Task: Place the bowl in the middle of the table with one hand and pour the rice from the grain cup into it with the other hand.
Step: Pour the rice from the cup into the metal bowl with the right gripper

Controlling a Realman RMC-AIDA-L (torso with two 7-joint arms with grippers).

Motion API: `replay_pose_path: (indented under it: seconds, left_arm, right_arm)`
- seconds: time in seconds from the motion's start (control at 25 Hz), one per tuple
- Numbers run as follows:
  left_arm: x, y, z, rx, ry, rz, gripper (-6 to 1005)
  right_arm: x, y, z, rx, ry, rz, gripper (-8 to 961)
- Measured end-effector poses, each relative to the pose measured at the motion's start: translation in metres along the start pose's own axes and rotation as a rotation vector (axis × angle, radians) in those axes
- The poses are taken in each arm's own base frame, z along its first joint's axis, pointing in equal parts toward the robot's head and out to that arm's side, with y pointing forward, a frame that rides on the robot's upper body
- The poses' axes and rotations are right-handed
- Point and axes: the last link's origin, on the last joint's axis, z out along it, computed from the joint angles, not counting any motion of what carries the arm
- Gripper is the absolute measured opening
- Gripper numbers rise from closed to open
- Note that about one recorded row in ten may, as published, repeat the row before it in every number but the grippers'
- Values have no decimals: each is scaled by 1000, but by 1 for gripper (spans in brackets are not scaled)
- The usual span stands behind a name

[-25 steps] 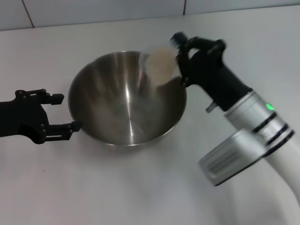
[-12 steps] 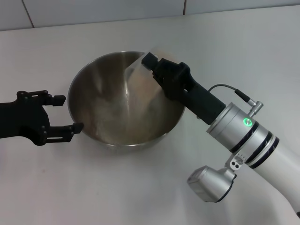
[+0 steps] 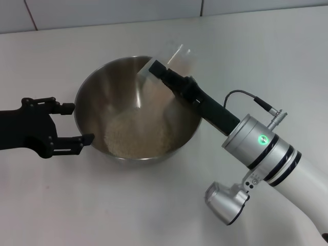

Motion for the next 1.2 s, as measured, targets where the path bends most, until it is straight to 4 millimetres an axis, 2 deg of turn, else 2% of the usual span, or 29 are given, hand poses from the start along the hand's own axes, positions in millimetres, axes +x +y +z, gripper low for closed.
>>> replay_pose_path:
  seconds: [0.4, 0.52, 0.76, 0.88, 1.0, 1.12, 1.2]
  left_arm:
    - [1, 1, 0, -5, 0, 3, 800]
    - [1, 1, 0, -7, -1, 2, 800]
    - [2, 1, 1, -13, 0, 4, 801]
    - [2, 1, 1, -14, 0, 4, 801]
    - [2, 0, 2, -14, 0, 5, 801]
    - [3, 0, 2, -16, 1, 8, 801]
    - [3, 0, 2, -16, 1, 8, 801]
  right_arm:
    - [-12, -3, 0, 33, -74, -335, 13]
    - [-16, -2, 2, 41, -103, -521, 14]
    - [-17, 0, 3, 38, -130, -581, 19]
    - [-19, -5, 3, 28, -96, -396, 24]
    - [-19, -20, 8, 46, 11, 24, 29]
    - [-6, -32, 12, 89, 180, 450, 35]
    - [2, -36, 14, 124, 267, 670, 38]
